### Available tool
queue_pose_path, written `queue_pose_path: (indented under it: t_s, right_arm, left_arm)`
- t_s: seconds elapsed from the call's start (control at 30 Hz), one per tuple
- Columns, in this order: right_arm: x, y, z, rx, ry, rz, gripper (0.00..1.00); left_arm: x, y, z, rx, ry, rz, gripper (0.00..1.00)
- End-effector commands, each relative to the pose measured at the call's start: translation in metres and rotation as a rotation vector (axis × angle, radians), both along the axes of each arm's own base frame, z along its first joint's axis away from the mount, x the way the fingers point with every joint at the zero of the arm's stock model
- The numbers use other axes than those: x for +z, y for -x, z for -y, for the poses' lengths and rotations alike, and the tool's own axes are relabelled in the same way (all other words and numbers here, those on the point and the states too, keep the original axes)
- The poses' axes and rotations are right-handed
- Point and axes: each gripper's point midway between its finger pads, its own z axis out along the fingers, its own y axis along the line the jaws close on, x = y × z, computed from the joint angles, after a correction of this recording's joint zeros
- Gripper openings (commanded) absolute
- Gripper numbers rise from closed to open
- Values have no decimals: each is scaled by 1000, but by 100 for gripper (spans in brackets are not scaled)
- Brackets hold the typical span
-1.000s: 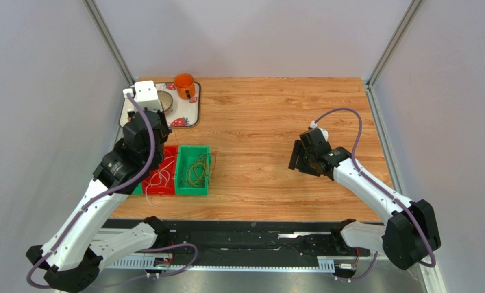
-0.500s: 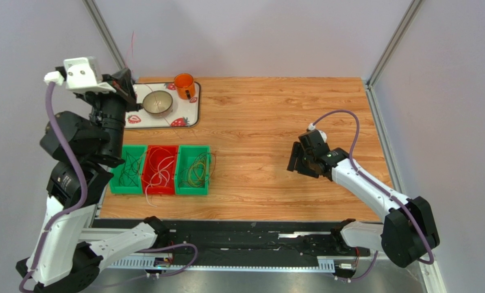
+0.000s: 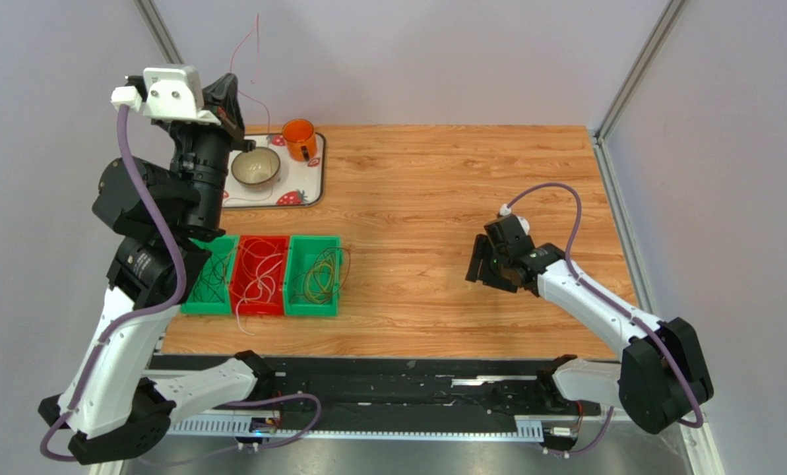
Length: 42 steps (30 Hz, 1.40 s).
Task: Untangle the cables
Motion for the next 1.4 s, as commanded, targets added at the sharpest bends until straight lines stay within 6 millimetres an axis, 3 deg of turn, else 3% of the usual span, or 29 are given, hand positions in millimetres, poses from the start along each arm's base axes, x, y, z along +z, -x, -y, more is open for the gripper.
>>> queue_pose_path:
  t_s: [0.0,0.03,0.23,0.37,0.47,0.63,0.73,0.8,1.07,1.17,1.3,1.37]
  right_arm:
    - [7,-7,-3,-4,-24,45,64]
    - [7,-6,-3,-2,-24,43,64]
    - [6,-5,0,-3,-16,45,64]
    - [7,-4,0,1,-14,47,64]
    - [9,-5,0,1,-14,51,64]
    - [9,-3,1,0,-12,51,64]
    - [7,-3,0,4,-14,44,64]
    - [8,-3,-1,5,-20,44,64]
    - [9,-2,0,4,-20,48,64]
    - [7,-1,1,2,-20,48,64]
    - [5,1,4,3,-10,45,64]
    - [4,1,4,3,-7,47,64]
  left_arm:
    - [1,23,-20,8,42,37,0]
    - [-11,19,-18,10,30,16,0]
    - [-44,26,-30,39,46,-42,0]
    - [-68,27,-26,9,59,-98,0]
    - [-97,25,-19,-19,52,-167,0]
    - [-167,19,-1,-75,28,-309,0]
    - [-195,19,5,-104,41,-366,0]
    - [-199,22,5,-110,52,-368,0]
    - [-184,23,3,-107,31,-357,0]
    - [-193,19,-10,-24,36,-378,0]
    - [-209,21,-50,200,33,-415,0]
    - [-222,21,-57,248,3,-433,0]
